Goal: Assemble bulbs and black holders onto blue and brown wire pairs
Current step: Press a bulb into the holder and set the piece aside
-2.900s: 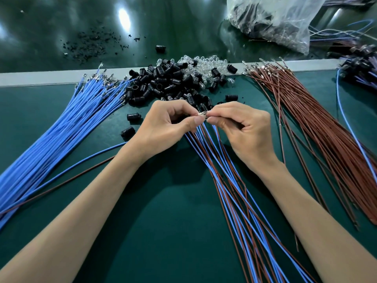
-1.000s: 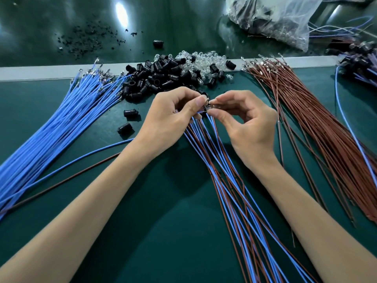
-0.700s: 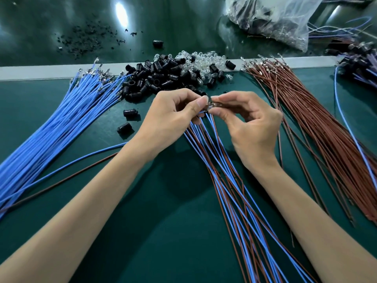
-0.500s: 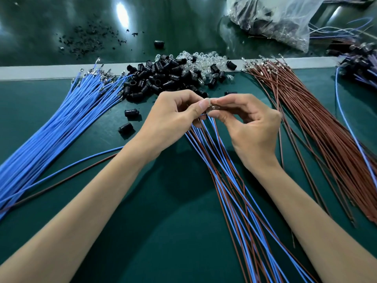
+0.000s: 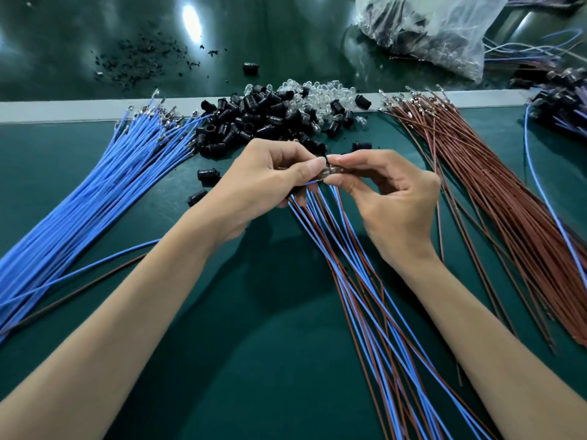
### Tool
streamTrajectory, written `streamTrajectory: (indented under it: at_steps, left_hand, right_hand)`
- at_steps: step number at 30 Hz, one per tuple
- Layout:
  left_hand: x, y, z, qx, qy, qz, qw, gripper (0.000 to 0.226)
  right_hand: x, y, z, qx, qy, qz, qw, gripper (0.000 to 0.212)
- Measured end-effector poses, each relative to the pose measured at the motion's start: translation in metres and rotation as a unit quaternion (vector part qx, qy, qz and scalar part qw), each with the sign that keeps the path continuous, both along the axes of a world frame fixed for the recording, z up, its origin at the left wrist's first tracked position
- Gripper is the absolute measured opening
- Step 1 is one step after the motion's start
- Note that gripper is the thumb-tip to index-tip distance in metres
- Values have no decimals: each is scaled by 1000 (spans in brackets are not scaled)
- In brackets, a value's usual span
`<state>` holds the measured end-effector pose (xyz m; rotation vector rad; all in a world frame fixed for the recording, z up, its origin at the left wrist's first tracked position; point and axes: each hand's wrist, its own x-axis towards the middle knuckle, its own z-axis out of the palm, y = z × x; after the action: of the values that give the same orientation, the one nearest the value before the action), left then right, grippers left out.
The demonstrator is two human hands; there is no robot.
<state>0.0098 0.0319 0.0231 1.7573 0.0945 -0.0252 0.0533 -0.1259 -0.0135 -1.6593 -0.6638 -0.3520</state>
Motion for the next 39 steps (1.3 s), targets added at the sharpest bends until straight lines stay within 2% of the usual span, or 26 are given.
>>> streamTrajectory:
  at_steps: [4, 8, 14, 24, 34, 39]
  left_hand:
    - [0, -5, -3, -18, -5, 24, 1000, 19]
    - [0, -1, -2, -15, -5, 6, 1000, 19]
    - [1, 4, 0, -21, -11, -21, 1000, 17]
    - [1, 7, -5, 66, -22, -26, 997, 18]
    - [-1, 9, -1, 57, -20, -52, 997, 17]
    - [0, 3, -4, 77, -60, -27, 995, 17]
  right_hand:
    - [1, 1, -1, 6, 18, 7, 1000, 28]
    - [1, -1, -1, 0, 26, 26, 999, 27]
    - [1, -1, -1, -33, -20, 28, 999, 22]
    - [2, -2, -2, -42, 27, 33, 998, 26]
    - [4, -4, -4, -60, -58, 47, 995, 20]
    - [5, -6, 0, -68, -45, 41, 996, 22]
